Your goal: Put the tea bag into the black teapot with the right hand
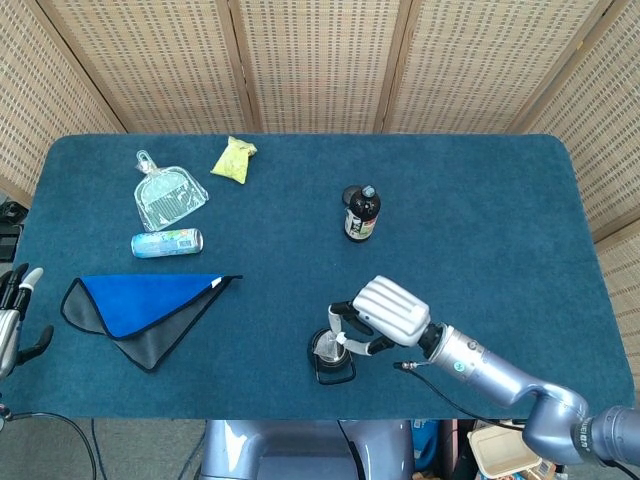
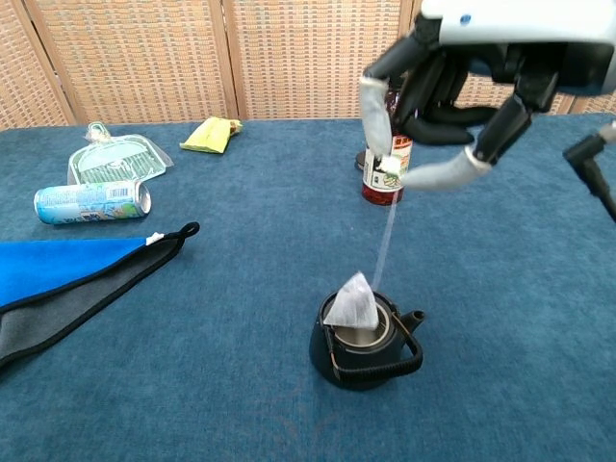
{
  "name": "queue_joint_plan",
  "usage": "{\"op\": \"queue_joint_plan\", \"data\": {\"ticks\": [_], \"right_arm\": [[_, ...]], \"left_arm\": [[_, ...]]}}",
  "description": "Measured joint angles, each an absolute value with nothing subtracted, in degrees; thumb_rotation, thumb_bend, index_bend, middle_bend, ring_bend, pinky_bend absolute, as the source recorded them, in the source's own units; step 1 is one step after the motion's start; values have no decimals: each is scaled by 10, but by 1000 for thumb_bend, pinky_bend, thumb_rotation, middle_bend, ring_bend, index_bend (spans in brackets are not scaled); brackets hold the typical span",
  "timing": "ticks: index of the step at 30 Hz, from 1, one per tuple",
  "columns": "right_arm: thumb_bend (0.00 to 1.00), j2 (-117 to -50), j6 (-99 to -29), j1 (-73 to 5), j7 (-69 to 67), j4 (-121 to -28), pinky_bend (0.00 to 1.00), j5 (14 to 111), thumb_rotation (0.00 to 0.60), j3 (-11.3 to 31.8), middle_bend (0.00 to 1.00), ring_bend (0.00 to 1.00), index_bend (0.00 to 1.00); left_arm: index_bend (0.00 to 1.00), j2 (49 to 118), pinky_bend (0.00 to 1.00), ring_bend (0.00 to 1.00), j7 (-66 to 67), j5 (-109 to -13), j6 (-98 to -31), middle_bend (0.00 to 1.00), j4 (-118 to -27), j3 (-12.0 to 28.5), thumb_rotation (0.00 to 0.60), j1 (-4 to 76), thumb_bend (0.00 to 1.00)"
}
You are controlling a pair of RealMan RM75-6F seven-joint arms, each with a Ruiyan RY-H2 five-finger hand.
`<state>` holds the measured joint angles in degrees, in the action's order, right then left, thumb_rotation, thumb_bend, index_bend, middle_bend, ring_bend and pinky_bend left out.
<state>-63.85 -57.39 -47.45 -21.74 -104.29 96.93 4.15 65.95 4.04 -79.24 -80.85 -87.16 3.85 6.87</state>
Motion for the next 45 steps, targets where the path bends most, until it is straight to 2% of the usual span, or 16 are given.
{"op": "queue_joint_plan", "data": {"ticks": [19,38,40,45], "right_arm": [[437,-671,-554,-474,-215,-1003,940,960,600,25,915,942,572],[438,-693,-481,-487,-225,-925,940,895,600,23,912,942,571],[438,-694,-474,-488,-224,-922,940,892,600,23,911,942,545],[437,-692,-453,-493,-220,-917,940,884,600,19,906,942,395]], "left_arm": [[37,662,0,0,36,-794,-809,0,-867,38,600,67,385],[37,661,0,0,44,-795,-810,0,-874,38,600,67,385],[37,661,0,0,45,-795,-810,0,-874,39,600,67,385],[37,661,0,0,45,-795,-810,0,-874,39,600,67,385]]}}
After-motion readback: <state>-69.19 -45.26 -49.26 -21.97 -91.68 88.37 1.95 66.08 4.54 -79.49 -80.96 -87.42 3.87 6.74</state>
